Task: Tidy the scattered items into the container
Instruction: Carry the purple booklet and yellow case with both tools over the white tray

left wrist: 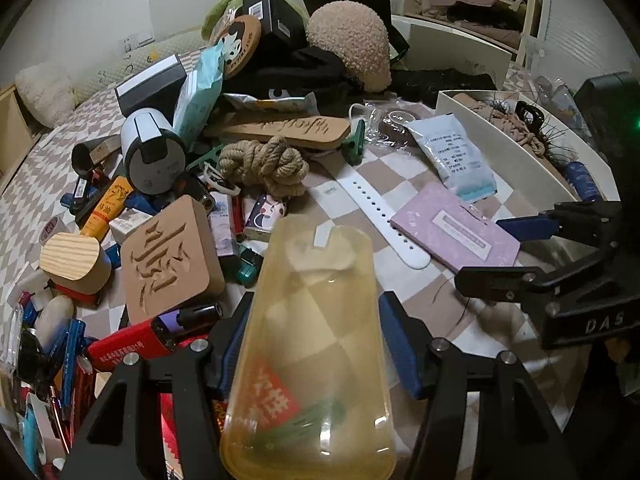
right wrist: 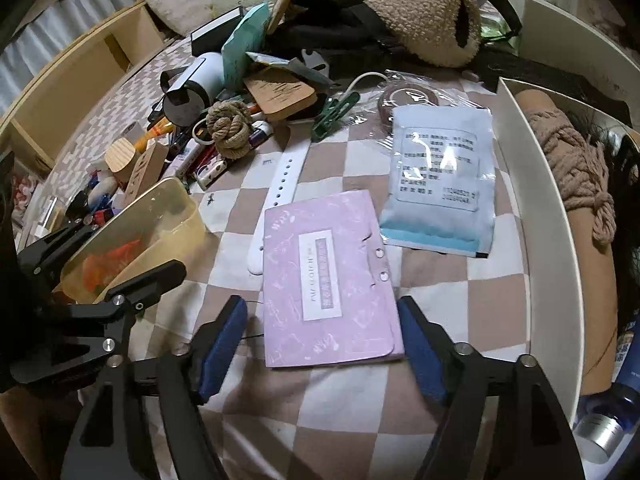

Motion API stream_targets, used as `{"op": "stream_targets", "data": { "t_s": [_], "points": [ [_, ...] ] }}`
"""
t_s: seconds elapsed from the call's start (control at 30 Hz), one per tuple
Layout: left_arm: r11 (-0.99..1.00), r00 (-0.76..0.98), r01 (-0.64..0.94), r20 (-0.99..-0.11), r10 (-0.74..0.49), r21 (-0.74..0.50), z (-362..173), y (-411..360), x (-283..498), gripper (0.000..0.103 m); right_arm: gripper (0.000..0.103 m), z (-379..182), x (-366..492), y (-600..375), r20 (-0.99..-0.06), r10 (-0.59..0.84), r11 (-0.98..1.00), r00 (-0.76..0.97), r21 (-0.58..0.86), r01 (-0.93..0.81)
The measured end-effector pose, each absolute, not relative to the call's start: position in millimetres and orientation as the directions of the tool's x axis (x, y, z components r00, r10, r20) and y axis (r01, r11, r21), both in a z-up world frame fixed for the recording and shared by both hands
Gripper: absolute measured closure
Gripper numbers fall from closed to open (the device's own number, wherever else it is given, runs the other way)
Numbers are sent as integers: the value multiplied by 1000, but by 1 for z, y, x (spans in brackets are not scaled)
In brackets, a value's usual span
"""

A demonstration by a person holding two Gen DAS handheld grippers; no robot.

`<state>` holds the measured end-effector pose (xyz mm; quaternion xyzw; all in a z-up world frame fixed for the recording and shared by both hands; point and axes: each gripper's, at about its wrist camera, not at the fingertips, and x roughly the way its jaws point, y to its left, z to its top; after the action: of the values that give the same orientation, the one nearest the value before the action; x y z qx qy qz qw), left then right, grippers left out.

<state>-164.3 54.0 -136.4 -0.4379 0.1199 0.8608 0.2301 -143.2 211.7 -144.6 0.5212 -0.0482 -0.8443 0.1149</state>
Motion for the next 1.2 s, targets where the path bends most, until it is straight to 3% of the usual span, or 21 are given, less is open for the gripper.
{"op": "stream_targets", "data": {
  "t_s": [0.07,0.2,0.27,1.2],
  "points": [
    [-865,-505,-502,-812,292,1,-136,55,-165,53,26,-145,-143,209,-870,-231,-971,-435,182,153],
    [-864,-497,-504,-816,295,-5,-136,56,-164,53,26,-146,-144,209,-874,-221,-973,-433,169,155],
    [-864,-496,-503,-816,297,-8,-135,56,-162,53,35,-147,-144,208,-877,-198,-977,-438,144,155],
    [-916,-573,-390,-756,318,-90,-110,43,-125,54,36,-118,-107,219,-812,-288,-957,-508,267,116]
  ]
}}
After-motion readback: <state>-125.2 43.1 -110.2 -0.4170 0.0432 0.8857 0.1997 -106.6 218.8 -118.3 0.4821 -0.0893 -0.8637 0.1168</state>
